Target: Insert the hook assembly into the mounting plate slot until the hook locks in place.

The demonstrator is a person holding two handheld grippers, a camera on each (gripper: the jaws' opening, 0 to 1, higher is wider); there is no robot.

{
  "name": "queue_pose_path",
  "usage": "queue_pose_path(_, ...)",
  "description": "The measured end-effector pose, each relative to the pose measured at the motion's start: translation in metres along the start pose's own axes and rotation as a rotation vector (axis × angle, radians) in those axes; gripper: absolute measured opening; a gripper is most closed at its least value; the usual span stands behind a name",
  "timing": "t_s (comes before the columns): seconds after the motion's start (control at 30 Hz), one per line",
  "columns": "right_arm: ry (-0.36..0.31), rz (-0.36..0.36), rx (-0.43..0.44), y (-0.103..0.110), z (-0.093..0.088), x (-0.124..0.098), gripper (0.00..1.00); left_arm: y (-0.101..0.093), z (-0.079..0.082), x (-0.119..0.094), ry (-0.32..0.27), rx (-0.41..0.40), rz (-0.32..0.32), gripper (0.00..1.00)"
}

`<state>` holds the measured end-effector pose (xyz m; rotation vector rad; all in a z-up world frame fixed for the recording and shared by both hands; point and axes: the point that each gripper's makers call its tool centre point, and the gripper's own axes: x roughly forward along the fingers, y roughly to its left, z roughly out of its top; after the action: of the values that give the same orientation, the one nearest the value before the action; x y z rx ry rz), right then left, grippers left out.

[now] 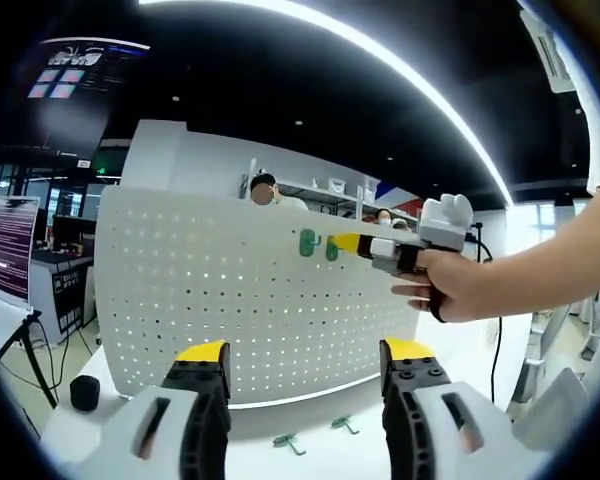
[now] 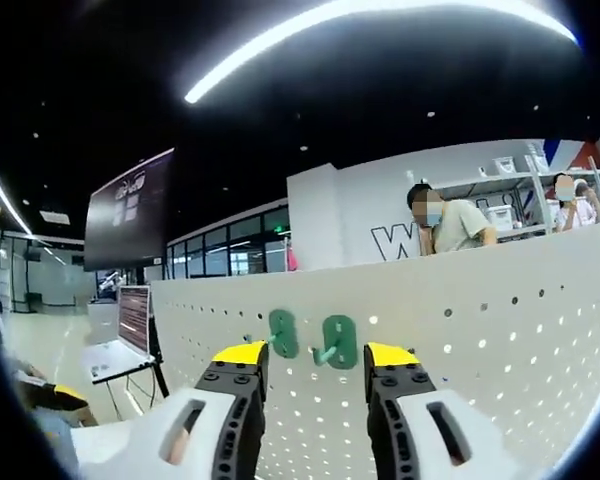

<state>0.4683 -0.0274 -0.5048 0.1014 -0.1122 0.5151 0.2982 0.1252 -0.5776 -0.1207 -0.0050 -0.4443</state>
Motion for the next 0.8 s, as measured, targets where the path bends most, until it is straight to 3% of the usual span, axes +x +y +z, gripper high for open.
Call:
queue_pose_path(0.17, 0.002, 0.103, 0.003, 0.010, -0.002, -0.010, 0.38, -0.001, -0.002, 0.000, 0.006, -0.001, -0.007, 0.63)
queue_pose_path(0.37, 0.003, 0.163, 0.023, 0.016, -0.007, -0.020, 0.42, -0.004, -0.001, 0.002, 0.005, 0.004, -0.018, 0.62)
queue_pose_path(0.63, 0.004, 0.173, 0.021, 0.019, -0.008, -0.027, 0.41, -0.005, -0.001, 0.003, 0.005, 0.008, -0.023, 0.62)
queue_pose_path(0.8, 0.009, 0.214, 0.002, 0.027, -0.009, -0.040, 0.42, -0.002, -0.001, 0.002, 0.005, 0.005, -0.021, 0.63)
